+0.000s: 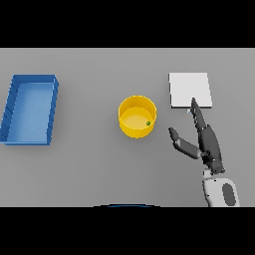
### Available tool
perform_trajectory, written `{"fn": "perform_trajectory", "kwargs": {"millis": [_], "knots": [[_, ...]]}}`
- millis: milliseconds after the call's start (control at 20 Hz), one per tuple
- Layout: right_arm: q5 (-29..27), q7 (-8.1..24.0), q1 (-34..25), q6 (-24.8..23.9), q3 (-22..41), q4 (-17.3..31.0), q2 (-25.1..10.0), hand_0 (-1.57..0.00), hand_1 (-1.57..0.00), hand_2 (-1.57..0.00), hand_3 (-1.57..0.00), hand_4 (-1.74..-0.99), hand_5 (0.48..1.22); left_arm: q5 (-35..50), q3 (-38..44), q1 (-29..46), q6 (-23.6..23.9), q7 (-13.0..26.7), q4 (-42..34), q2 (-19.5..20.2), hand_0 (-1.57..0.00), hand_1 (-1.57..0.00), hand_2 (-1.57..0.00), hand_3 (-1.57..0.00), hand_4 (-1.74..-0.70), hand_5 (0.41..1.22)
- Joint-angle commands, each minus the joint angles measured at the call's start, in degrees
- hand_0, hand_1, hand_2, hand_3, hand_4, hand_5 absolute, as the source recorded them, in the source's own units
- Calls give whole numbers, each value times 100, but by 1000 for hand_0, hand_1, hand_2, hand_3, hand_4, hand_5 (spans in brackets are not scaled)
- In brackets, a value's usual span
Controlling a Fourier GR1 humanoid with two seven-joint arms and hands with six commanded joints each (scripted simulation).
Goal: Pick up the red beaker and tilt it to pour out 1 green nut into yellow bowl. Pick up the yellow bowl and place it on the metallic measuring scale.
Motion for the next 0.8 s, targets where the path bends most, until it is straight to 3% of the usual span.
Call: {"fn": "perform_trajectory", "kwargs": {"millis": [0, 300, 600, 750], "knots": [[34, 13, -22, -14, 16, 24, 5, 1, 1, 1, 1, -1138, 626, 104, 68, 240, 276, 160, -93, 40, -1571, -1571, -1571, -1560, -1740, 1221], [-22, -101, 24, 103, 54, 47, -26, 1, 1, 1, 1, -1129, 659, 1292, 863, 1694, 1129, 959, -838, 57, -1571, -1571, -1571, -1568, -1741, 1221], [-8, -241, 72, 115, 12, 88, -118, 1, 1, 1, 1, -1166, 676, 2038, 950, 3887, 1668, 1541, -3088, -68, -1571, -1571, -1571, -1570, -1741, 1221], [-40, -259, 71, 125, 14, 68, -101, 1, 1, 1, 1, -1171, 677, 2236, 944, 4607, 1842, 1876, -3943, -121, -1571, -1571, -1571, -1571, -1741, 1098]]}}
